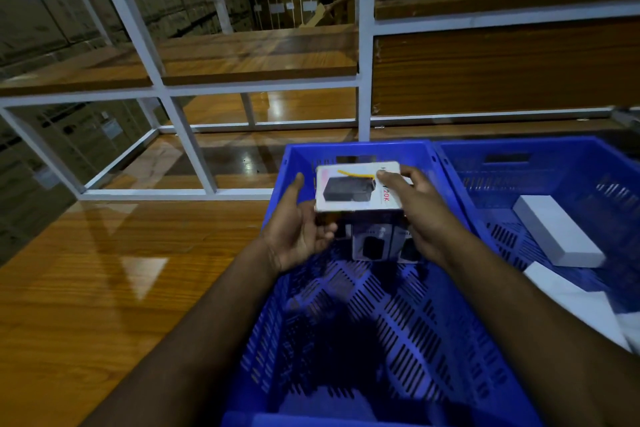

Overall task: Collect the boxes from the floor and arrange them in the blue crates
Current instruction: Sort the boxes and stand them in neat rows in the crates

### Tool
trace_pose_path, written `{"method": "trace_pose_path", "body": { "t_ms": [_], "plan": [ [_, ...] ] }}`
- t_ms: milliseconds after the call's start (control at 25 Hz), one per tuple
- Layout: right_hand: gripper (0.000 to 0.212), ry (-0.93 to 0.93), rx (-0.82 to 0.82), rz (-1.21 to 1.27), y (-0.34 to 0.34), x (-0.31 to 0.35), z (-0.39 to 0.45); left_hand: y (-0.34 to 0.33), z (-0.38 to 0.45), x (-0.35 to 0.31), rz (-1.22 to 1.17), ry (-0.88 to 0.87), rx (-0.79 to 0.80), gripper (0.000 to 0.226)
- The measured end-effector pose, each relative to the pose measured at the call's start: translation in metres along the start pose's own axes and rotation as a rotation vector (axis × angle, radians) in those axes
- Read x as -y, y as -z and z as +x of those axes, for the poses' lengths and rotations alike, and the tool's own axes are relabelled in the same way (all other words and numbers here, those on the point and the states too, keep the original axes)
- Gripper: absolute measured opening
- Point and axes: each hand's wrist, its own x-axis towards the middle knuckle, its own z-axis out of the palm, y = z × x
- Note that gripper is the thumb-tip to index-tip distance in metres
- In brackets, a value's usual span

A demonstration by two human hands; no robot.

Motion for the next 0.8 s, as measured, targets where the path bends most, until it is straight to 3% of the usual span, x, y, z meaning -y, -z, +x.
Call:
{"method": "trace_pose_path", "body": {
  "t_ms": [200, 360, 480, 600, 680, 800],
  "plan": [
    [0.027, -0.21, 0.119, 0.004, 0.0008, -0.0056, 0.0001, -0.0045, 0.0035, -0.0025, -0.153, -0.211, -0.09, 0.037],
    [0.029, -0.241, 0.154, 0.02, 0.0004, -0.0079, 0.0002, -0.0039, 0.0022, -0.0029, -0.107, -0.255, -0.11, 0.041],
    [0.022, -0.126, 0.108, -0.011, 0.0016, -0.0096, 0.0031, -0.0024, 0.0031, -0.0024, 0.01, -0.253, -0.17, 0.058],
    [0.05, 0.09, 0.121, -0.058, 0.0063, -0.0056, 0.0032, 0.0004, 0.0023, -0.002, 0.017, -0.183, -0.176, 0.08],
    [0.065, 0.203, 0.183, -0.105, 0.0077, -0.004, 0.0029, -0.0009, -0.0012, -0.0015, 0.001, -0.117, -0.113, 0.073],
    [0.064, 0.28, 0.198, -0.084, 0.0041, -0.0034, 0.002, -0.0053, -0.0029, 0.0003, 0.041, -0.081, -0.042, 0.052]
  ]
}}
